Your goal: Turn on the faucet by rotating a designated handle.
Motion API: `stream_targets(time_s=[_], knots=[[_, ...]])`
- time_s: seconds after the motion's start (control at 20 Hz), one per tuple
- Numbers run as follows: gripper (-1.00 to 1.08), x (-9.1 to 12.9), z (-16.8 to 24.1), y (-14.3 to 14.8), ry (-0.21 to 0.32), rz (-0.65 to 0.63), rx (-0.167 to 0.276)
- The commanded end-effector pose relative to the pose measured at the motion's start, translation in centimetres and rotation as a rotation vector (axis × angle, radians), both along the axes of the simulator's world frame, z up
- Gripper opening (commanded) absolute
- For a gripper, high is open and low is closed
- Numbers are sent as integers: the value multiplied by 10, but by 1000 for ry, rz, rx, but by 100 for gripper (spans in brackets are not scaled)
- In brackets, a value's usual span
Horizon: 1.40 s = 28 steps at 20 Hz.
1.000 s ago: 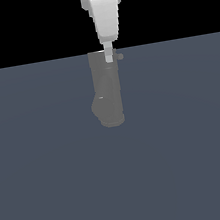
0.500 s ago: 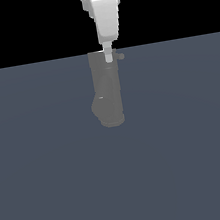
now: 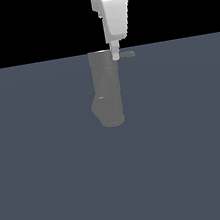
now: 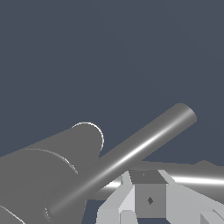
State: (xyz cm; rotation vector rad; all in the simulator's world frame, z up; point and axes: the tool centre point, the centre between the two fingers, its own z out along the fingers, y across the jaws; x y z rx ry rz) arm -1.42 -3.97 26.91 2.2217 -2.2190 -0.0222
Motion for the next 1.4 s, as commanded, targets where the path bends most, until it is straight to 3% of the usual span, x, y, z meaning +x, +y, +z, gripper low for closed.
stream_targets(time_s=[0.0,1.35], knots=[[-100,7,0,-25,-10,-34,-6],[-100,46,0,-83,-11,-65,-9]])
